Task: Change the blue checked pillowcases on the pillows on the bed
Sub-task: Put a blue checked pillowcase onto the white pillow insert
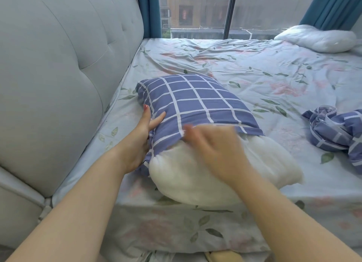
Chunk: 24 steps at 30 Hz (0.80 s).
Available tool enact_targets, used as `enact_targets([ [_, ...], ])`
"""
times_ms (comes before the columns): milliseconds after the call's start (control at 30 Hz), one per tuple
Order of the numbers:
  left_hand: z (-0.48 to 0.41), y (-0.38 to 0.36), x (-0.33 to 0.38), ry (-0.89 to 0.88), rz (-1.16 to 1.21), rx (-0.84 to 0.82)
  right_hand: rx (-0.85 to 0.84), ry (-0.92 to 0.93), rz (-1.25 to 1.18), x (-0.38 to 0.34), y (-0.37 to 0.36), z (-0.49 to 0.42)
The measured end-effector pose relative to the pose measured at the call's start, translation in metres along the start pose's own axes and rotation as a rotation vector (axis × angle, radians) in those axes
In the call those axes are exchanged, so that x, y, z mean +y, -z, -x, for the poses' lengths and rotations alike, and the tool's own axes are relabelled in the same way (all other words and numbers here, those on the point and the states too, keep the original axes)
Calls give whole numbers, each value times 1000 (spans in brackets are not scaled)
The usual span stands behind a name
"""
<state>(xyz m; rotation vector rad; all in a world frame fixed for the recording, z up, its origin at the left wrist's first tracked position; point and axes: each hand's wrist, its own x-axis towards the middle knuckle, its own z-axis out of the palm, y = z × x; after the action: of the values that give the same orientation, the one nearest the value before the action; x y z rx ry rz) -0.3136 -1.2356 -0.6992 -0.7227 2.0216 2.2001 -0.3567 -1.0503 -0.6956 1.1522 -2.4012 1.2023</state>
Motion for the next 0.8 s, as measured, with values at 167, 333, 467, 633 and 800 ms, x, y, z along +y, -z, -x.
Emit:
enact_targets([
  [167,11,-1,-4,96,-85,-86,415,-540,91,85,53,-21],
  [333,27,24,1,187,-92,-347,-63,-850,-337,133,62,-7],
  [467,11,7,-5,87,-72,-291,-3,-780,-512,126,57,-15],
  [633,-9,-2,12,-333,171,-67,289,-534,-607,75,40,-23],
  [800,-27,35,33,-466,76,188,421,-322,-791,15,7,4],
])
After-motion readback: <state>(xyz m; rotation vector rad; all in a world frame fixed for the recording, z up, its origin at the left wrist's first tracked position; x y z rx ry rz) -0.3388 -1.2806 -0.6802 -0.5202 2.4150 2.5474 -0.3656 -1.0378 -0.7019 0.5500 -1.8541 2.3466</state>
